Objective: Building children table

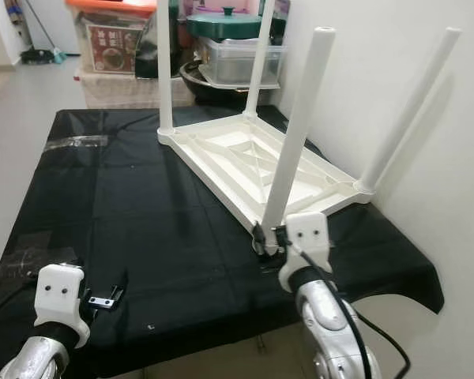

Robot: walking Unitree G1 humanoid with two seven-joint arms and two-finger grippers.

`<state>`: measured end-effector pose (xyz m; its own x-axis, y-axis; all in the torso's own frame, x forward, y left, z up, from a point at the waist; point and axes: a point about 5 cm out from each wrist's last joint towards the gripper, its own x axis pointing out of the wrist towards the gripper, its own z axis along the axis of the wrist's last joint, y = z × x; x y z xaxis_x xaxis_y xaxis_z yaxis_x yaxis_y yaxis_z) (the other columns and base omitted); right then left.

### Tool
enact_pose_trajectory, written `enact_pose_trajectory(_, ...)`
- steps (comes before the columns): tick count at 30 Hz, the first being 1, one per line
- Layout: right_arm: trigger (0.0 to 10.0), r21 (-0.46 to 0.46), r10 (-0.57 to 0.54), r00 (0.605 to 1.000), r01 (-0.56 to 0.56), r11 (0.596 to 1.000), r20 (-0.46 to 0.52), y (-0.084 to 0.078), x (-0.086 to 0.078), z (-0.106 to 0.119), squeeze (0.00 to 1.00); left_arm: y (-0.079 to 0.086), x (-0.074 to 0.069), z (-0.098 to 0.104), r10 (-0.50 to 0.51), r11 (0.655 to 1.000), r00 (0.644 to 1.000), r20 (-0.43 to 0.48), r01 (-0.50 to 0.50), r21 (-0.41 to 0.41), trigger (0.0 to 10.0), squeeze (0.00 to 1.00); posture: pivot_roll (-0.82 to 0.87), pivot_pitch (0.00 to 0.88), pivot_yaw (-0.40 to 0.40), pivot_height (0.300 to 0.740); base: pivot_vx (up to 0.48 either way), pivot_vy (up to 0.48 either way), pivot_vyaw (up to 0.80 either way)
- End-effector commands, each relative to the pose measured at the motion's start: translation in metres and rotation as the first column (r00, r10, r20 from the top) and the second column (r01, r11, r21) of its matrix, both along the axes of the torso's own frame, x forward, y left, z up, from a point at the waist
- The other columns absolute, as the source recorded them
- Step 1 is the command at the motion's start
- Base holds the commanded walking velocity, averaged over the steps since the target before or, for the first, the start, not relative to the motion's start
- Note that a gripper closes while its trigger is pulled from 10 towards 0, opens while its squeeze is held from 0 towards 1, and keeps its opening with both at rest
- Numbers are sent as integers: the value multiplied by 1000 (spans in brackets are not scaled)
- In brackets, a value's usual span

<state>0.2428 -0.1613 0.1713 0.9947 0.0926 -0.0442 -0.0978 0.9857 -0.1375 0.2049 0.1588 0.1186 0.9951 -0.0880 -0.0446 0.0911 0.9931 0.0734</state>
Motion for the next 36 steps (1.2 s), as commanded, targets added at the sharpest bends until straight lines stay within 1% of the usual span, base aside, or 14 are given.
enact_pose_trajectory(1, 10000, -33, 0, 1000, 0, 999, 1, 1, 4, -3, 0, 0, 1, -3, -12, 1000, 1000, -15, 13, 9, 10000, 0, 84, 0, -87, 740, 0, -435, 0)
enact_pose_trajectory(3, 10000, -12, 30, 999, -29, 999, 23, 6, 9, 1, 0, 0, 2, -2, -13, 1000, 1000, -6, 13, 2, 10000, 0, 76, 0, -85, 740, 0, -360, 0)
enact_pose_trajectory(6, 10000, -5, 40, 999, -40, 999, 30, 5, 10, 3, 0, -1, 2, -2, -14, 1000, 1000, -7, 14, -3, 10000, 0, 72, 0, -85, 740, 0, -180, 0)
enact_pose_trajectory(11, 10000, 2, 41, 999, -41, 999, 30, -5, 11, 4, 0, -3, 3, -3, -17, 1000, 1000, -9, 17, -11, 10000, 0, 72, 0, -87, 740, 0, 0, 0)
enact_pose_trajectory(13, 10000, 10, 46, 998, -47, 999, 39, -6, 11, 5, 0, -4, 3, -3, -18, 1000, 1000, -8, 18, -12, 10000, 0, 78, 0, -89, 740, 0, 0, 0)
enact_pose_trajectory(21, 10000, 13, 61, 996, -62, 998, 63, 3, 20, 2, 0, -4, 4, -3, -12, 1000, 1000, -7, 12, -15, 10000, 0, 77, 0, -95, 740, 0, 0, 0)
enact_pose_trajectory(28, 10000, 23, 56, 996, -58, 998, 66, 3, 21, 3, 0, -3, 3, -5, -16, 1000, 1000, -14, 16, -17, 10000, 0, 71, 0, -92, 740, 0, 0, 0)
enact_pose_trajectory(29, 10000, 29, 10, 998, -11, 1000, 55, -5, 25, 1, 0, -3, 3, -6, -19, 1000, 1000, -16, 18, -18, 10000, 0, 71, 0, -93, 740, 0, 0, 800)
enact_pose_trajectory(30, 10000, 29, 10, 998, -11, 1000, 55, -5, 25, 1, 0, -3, 3, -6, -19, 1000, 1000, -16, 18, -18, 10000, 0, 71, 0, -93, 740, 0, 0, 800)
enact_pose_trajectory(31, 10000, 42, -61, 997, 59, 997, 46, -18, 32, 1, 0, -2, 2, -6, -16, 1000, 1000, -17, 15, -17, 10000, 0, 90, 0, -104, 740, 0, 0, 0)
enact_pose_trajectory(33, 10000, 42, -61, 997, 59, 997, 46, -18, 32, 1, 0, -2, 2, -6, -16, 1000, 1000, -17, 15, -17, 10000, 0, 90, 0, -104, 740, 0, 0, 0)
enact_pose_trajectory(34, 10000, 54, -110, 993, 108, 993, 39, -27, 36, 1, 0, -1, 2, -6, -13, 1000, 1000, -18, 13, -16, 10000, 0, 93, 0, -106, 740, 0, 0, 0)
enact_pose_trajectory(35, 10000, 54, -110, 993, 108, 993, 39, -27, 36, 1, 0, -1, 2, -6, -13, 1000, 1000, -18, 13, -16, 10000, 0, 93, 0, -106, 740, 0, 0, 0)
enact_pose_trajectory(36, 10000, 93, -138, 990, 134, 987, 37, -34, 43, 3, 0, 0, 2, -6, -7, 1000, 1000, -17, 6, -14, 10000, 0, 101, 0, -113, 740, 0, 0, 0)
